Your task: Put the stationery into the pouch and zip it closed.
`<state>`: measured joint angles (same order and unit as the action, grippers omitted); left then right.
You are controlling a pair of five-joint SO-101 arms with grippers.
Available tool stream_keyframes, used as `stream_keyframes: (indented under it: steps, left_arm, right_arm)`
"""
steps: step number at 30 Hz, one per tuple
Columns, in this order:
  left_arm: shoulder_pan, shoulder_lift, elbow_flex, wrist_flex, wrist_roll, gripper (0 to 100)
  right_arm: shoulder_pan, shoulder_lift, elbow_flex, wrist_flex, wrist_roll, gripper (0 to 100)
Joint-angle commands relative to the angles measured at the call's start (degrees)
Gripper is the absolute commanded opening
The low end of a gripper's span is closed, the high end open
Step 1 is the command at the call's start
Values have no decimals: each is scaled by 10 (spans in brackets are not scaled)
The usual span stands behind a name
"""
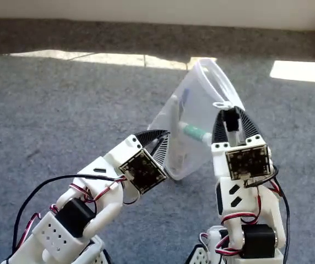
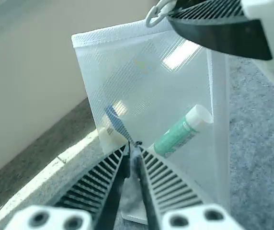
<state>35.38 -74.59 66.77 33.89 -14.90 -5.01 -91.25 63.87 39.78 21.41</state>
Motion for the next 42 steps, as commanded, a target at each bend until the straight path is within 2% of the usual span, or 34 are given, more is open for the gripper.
stream_keyframes:
  steps: [1, 4, 9, 15, 27, 31, 35, 42]
  left_arm:
    - [-4, -17, -8, 4, 38, 165]
    - [-4, -64, -5, 8, 85, 207]
    - [1, -184, -7, 87, 90, 210]
    - [1, -283, 5, 118, 141, 212]
    - [1, -293, 18, 135, 175, 238]
    - [-3, -291, 18, 138, 230, 238]
    - [-6, -290, 22, 138, 252, 206]
    - [-82, -293, 51, 138, 251, 164]
  right_arm:
    - [-41, -4, -14, 13, 8, 5]
    - [-61, -4, -28, 16, 8, 5]
    - [-115, 0, -100, 60, 9, 5]
    - [-188, 1, -167, 95, 10, 5]
    - [-255, 1, -172, 99, 5, 5]
    - [-273, 1, -173, 99, 4, 5]
    - [-284, -3, -172, 99, 4, 5]
    - [-284, -3, -175, 141, 4, 5]
